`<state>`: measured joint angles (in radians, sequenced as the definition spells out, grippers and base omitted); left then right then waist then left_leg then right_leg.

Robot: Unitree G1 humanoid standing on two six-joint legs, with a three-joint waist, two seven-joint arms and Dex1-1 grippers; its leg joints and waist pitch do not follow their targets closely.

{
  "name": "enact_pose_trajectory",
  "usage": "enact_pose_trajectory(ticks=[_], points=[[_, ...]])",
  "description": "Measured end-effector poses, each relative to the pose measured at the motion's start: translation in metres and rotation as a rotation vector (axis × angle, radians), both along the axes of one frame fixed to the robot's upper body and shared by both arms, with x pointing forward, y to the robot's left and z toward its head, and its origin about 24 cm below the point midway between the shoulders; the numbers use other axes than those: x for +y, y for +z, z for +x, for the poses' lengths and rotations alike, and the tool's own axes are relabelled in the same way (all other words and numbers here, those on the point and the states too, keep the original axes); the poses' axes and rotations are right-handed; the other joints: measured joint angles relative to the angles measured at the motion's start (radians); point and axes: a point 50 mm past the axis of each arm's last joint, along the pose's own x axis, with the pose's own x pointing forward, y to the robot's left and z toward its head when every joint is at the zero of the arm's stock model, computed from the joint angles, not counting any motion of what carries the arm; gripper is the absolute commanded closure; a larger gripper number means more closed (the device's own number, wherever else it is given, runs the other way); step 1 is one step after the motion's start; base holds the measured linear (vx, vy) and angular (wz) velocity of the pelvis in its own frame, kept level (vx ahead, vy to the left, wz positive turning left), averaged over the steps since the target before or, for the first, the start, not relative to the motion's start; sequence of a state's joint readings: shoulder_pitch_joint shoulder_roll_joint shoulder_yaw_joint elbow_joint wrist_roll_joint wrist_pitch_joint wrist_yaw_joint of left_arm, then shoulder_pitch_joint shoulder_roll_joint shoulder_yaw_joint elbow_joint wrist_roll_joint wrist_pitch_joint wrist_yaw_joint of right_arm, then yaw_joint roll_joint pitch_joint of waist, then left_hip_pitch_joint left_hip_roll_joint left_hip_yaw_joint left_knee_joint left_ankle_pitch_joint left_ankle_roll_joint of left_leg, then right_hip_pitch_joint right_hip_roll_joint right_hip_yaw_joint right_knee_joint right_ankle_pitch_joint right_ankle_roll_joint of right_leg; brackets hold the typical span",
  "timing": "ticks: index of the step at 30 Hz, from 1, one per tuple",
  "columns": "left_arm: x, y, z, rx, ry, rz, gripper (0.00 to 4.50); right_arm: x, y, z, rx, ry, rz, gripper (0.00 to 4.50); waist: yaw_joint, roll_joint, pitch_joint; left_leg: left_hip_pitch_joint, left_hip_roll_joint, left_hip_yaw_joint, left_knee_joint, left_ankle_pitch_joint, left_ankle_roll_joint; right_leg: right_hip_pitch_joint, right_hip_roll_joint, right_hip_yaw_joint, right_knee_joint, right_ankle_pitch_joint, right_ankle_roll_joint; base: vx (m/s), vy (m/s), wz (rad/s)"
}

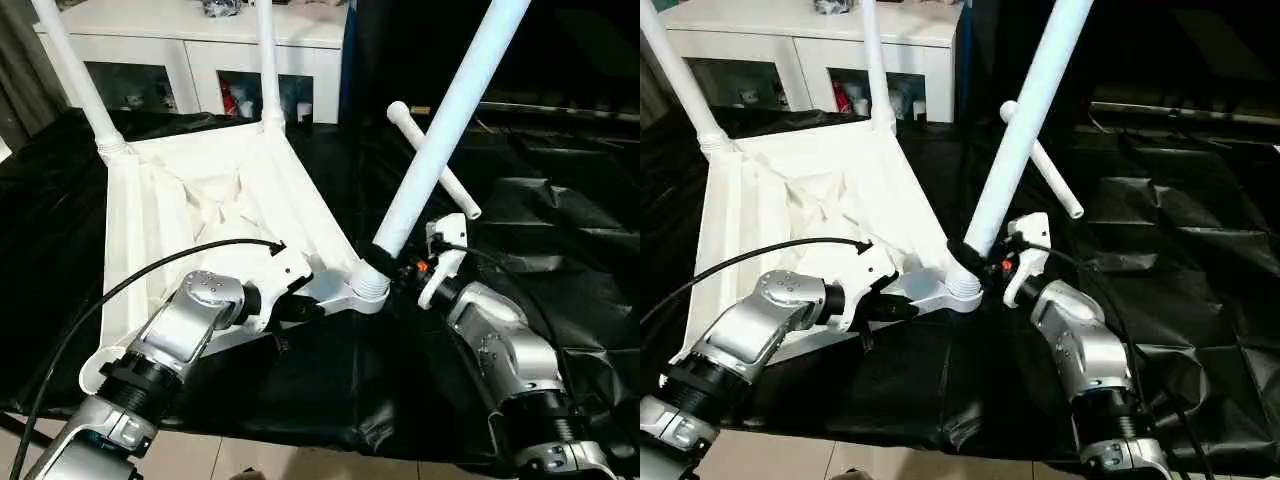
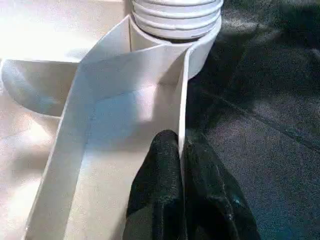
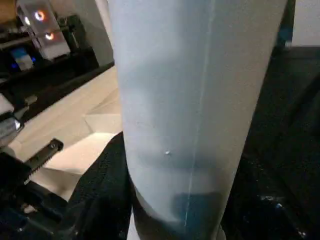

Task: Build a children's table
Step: Insert table leg to table base, then rotate leg to tighten

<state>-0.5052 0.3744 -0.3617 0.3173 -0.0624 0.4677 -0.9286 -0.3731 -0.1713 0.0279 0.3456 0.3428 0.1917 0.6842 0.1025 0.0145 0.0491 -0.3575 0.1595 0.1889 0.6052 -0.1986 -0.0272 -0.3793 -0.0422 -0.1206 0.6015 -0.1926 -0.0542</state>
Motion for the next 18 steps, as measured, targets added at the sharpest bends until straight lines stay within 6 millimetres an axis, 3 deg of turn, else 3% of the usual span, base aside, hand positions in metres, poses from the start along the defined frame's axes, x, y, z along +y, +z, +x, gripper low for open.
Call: enact_pose_trajectory(ticks=[7,18], points=[[0.001,-0.001,0.002,-0.004,-0.005,0.011,4.5,0.007,0.006,0.004,-0.068,0.098,-0.182,2.61,-0.003,-0.003,0.001,0.007,0.0,0.0,0.0,0.0,0.0,0.006,0.0,0.0,0.0,0.0,0.0,0.0,0.0,0.0],[0.002,-0.001,0.001,-0.005,-0.015,0.016,4.5,0.005,0.009,0.013,-0.033,0.222,-0.243,2.61,-0.002,-0.012,0.0,0.009,0.0,0.001,-0.002,0.0,0.0,0.008,0.0,0.0,-0.002,0.0,0.001,0.0,0.0,0.0]])
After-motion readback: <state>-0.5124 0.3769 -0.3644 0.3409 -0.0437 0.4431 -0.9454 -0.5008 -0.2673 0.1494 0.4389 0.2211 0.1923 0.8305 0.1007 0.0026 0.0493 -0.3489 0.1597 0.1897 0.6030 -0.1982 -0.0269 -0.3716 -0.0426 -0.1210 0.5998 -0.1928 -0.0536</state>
